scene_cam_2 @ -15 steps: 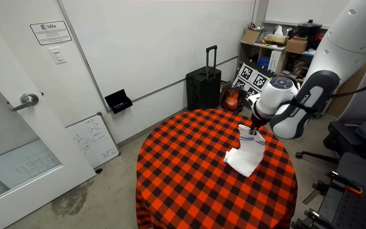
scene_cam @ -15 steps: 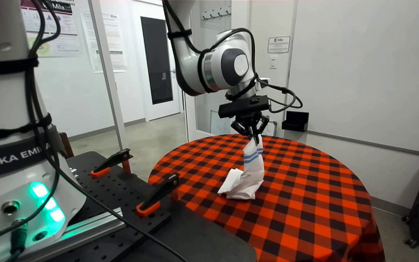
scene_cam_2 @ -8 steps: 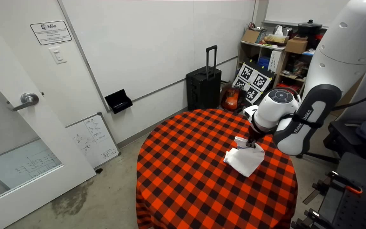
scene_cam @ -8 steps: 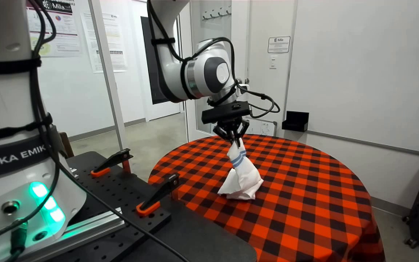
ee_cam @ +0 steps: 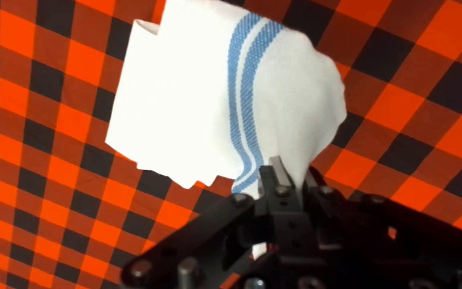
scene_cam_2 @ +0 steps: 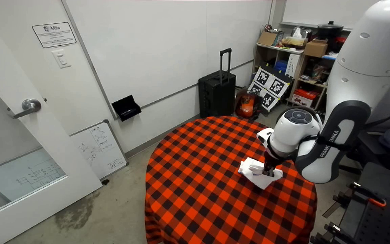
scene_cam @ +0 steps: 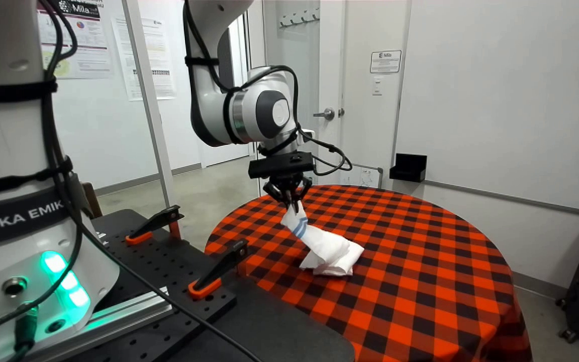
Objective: Fold the towel three times over.
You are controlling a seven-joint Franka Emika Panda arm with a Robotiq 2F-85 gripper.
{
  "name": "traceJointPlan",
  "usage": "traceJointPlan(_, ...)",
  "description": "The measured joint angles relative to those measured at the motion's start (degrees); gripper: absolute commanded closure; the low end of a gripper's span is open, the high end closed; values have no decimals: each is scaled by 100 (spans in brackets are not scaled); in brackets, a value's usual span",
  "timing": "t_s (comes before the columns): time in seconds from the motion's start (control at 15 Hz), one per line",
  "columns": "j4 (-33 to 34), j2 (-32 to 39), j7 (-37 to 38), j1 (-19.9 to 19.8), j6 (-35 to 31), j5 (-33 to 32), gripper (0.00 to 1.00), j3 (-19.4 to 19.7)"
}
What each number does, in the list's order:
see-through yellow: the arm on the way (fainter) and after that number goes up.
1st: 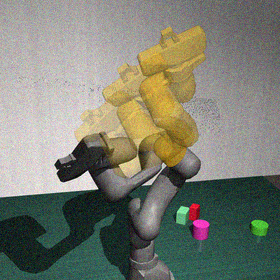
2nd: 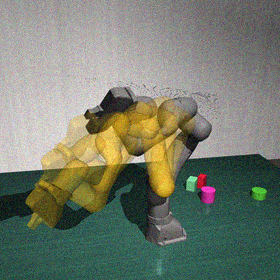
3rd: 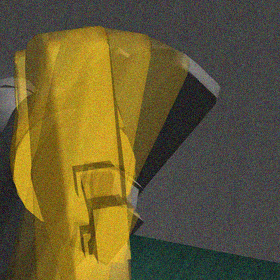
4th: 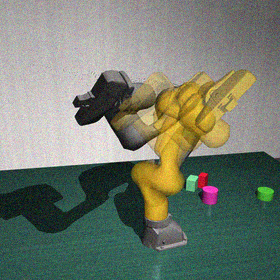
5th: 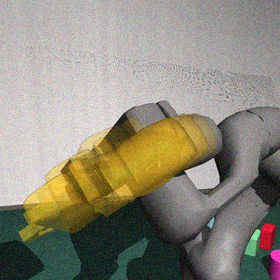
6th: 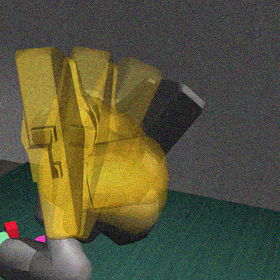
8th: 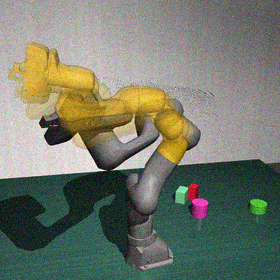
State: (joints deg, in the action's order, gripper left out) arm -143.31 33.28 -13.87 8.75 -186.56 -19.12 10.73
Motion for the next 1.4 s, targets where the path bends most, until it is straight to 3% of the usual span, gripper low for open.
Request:
traceJointPlan(0.4,1,0,42,-59,78,178,98,-248)
traceJointPlan(0.73,491,19,113,-593,608,612,98,-608)
traceJointPlan(1.4,2040,589,172,-1906,2565,1814,98,-1684)
